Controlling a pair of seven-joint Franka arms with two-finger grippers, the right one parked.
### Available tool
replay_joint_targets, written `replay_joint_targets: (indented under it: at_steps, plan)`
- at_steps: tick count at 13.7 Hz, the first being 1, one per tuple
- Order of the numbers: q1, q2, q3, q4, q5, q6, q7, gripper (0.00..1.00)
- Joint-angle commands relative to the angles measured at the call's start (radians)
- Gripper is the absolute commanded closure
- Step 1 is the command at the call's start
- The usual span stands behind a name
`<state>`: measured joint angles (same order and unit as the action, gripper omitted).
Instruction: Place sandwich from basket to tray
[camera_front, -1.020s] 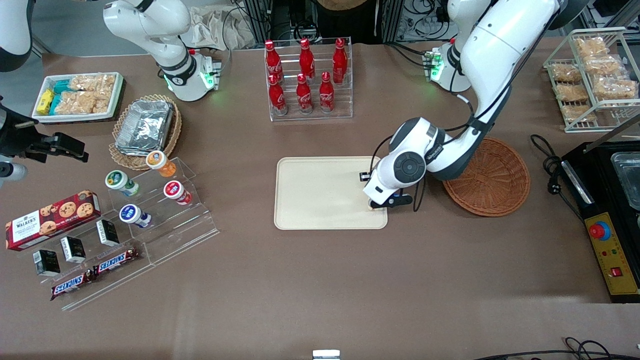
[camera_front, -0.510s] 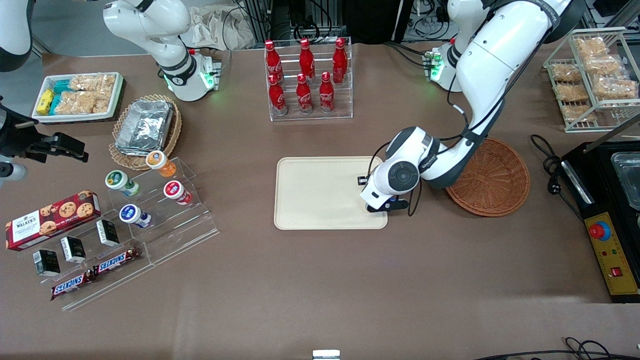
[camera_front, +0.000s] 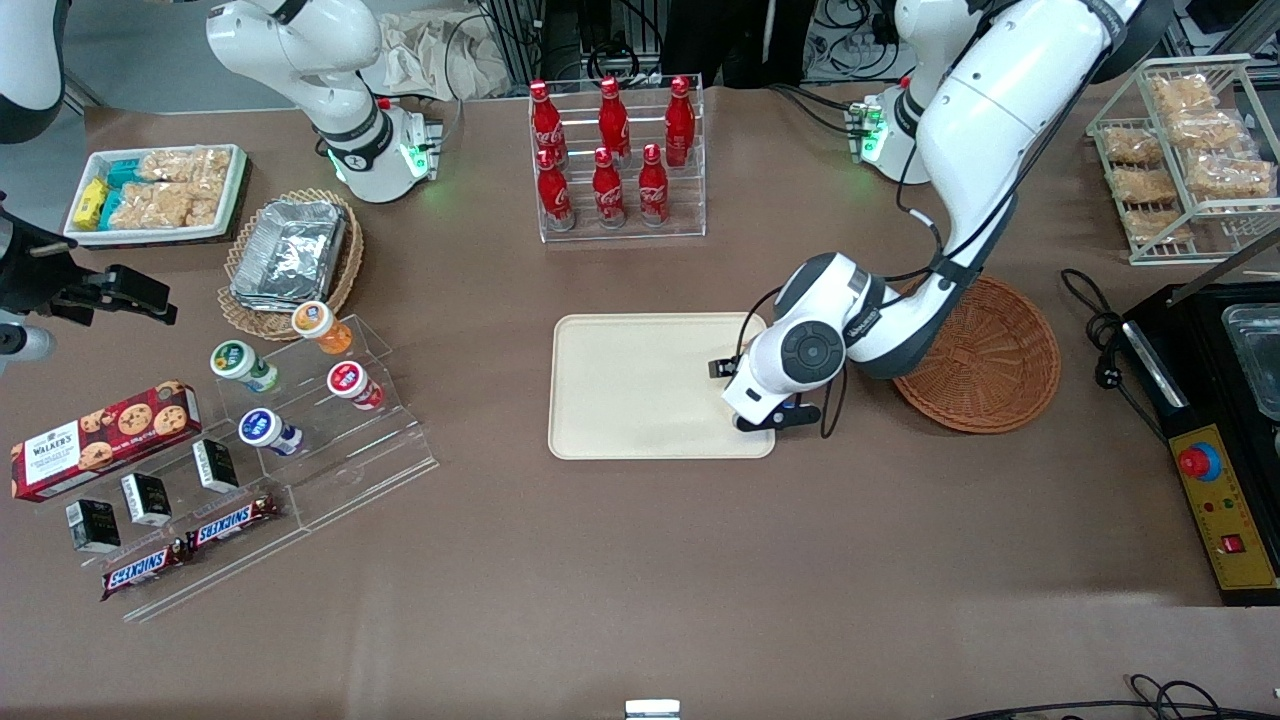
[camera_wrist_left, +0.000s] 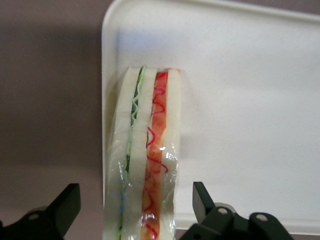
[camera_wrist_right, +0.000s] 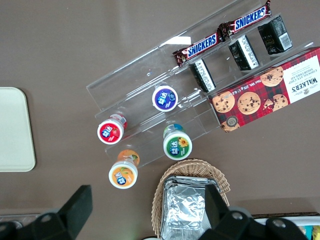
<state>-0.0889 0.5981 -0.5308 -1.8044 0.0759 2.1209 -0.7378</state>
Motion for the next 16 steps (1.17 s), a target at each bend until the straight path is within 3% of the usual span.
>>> replay_joint_targets:
  at_steps: [1, 5, 12, 16]
  plan:
    - [0.030, -0.115, 0.000, 0.008, 0.004, -0.097, -0.009, 0.01]
    - [0.112, -0.242, -0.002, 0.013, -0.036, -0.217, 0.081, 0.01]
    - [0.234, -0.380, 0.014, 0.002, -0.021, -0.340, 0.319, 0.01]
    - [0.143, -0.481, 0.230, -0.013, -0.022, -0.358, 0.510, 0.01]
